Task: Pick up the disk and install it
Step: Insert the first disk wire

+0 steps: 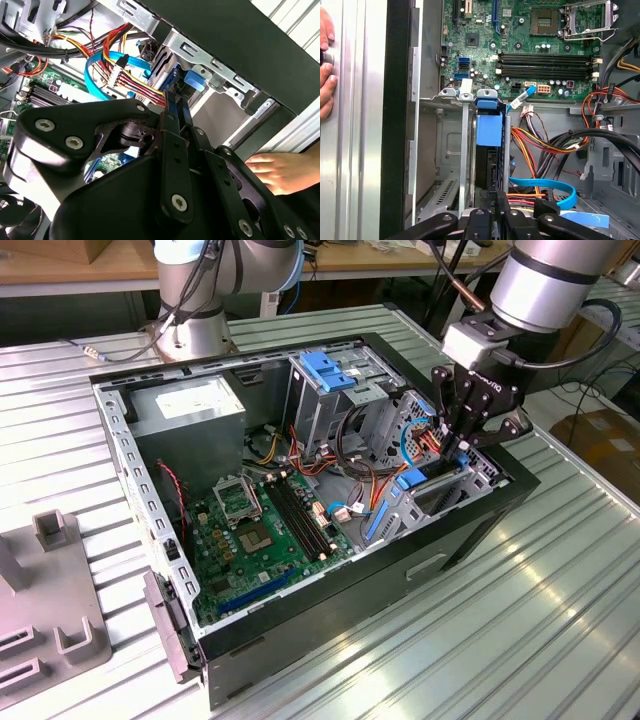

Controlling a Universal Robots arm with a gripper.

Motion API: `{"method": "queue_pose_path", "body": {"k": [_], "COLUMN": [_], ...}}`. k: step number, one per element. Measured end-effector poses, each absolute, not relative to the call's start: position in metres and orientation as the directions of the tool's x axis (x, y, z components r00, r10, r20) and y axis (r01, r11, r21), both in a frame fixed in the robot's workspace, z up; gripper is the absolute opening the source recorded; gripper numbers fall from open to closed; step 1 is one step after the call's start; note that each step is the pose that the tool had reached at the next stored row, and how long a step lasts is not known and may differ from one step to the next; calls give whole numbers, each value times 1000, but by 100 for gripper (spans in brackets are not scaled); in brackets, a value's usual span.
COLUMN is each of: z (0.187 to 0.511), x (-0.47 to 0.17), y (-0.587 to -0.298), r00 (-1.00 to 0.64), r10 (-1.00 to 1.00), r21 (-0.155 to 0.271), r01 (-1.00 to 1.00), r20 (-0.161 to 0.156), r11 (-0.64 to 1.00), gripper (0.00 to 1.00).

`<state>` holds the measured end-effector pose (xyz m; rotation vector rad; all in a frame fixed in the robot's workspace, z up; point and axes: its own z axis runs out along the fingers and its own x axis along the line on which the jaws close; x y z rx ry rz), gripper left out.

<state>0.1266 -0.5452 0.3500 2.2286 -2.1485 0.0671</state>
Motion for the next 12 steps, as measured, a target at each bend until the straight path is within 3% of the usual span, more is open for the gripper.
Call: {"method": "queue_pose_path", "body": {"k": [12], "z": [348], "x": [127], "y": [-545], "r00": [20], "r10": [-998], "r21": [3], "r01": [-1000], "r20": [62], "r11": [-20], "gripper": [16]}}
